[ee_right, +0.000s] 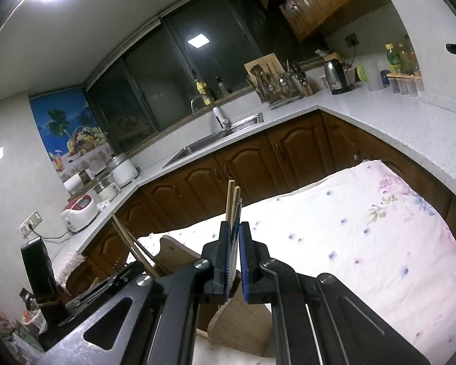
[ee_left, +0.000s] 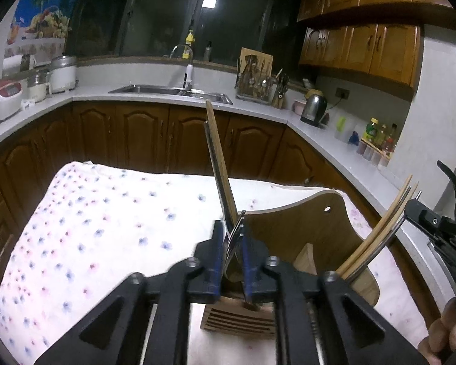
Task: Organize utensils
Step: 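Lift the held chopstick and fork and lower them into the wooden holder, then open both tools to release the chopstick and fork into the holder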
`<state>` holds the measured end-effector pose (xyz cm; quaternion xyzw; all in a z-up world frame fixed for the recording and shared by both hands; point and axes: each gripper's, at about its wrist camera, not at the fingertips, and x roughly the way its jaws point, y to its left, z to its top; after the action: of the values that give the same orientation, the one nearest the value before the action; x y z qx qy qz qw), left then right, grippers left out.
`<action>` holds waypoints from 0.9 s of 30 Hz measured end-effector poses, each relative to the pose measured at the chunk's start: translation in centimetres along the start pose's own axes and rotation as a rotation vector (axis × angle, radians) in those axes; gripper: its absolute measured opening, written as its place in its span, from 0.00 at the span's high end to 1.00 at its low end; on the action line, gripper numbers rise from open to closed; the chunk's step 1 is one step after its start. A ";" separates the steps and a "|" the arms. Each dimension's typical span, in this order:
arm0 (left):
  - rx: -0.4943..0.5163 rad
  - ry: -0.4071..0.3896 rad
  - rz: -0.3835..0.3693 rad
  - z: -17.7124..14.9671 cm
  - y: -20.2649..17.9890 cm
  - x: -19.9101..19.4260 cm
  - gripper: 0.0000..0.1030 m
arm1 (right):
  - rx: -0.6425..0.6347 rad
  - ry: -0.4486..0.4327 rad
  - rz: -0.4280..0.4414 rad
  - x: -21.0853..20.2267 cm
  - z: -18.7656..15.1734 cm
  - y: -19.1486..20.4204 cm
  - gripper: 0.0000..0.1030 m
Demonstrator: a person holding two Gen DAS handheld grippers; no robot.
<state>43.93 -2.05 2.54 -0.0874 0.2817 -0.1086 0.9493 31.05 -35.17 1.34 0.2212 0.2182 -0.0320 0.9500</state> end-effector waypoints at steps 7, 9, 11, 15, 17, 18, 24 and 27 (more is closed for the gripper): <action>0.014 -0.017 -0.001 0.1 -0.1 -0.9 0.66 | -0.003 0.011 0.012 -0.1 -0.1 0.0 0.90; 0.010 -0.029 0.001 0.0 -0.1 -1.5 0.54 | 0.006 0.013 0.017 -0.3 -0.1 -0.1 0.83; 0.001 -0.045 -0.003 -0.1 -0.1 -2.3 0.41 | 0.021 0.005 0.025 -0.6 0.0 -0.3 0.58; -0.005 -0.074 0.004 -0.9 0.2 -4.0 0.25 | 0.048 -0.033 0.045 -2.1 0.0 -0.3 0.41; -0.006 -0.083 0.020 -1.4 0.4 -4.8 0.14 | 0.055 -0.036 0.058 -2.8 -0.1 -0.3 0.35; -0.003 -0.088 0.034 -1.7 0.5 -5.2 0.11 | 0.057 -0.036 0.061 -2.9 -0.1 -0.2 0.30; -0.005 -0.096 0.078 -3.6 0.8 -7.7 0.01 | 0.047 -0.051 0.078 -4.7 -1.2 0.5 0.06; -0.016 -0.100 0.089 -4.3 0.9 -9.3 0.01 | 0.012 -0.047 0.061 -5.4 -1.8 1.3 0.05</action>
<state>34.11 0.75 3.56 -0.0879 0.2382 -0.0596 0.9654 25.61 -33.42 2.71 0.2327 0.1889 -0.0095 0.9540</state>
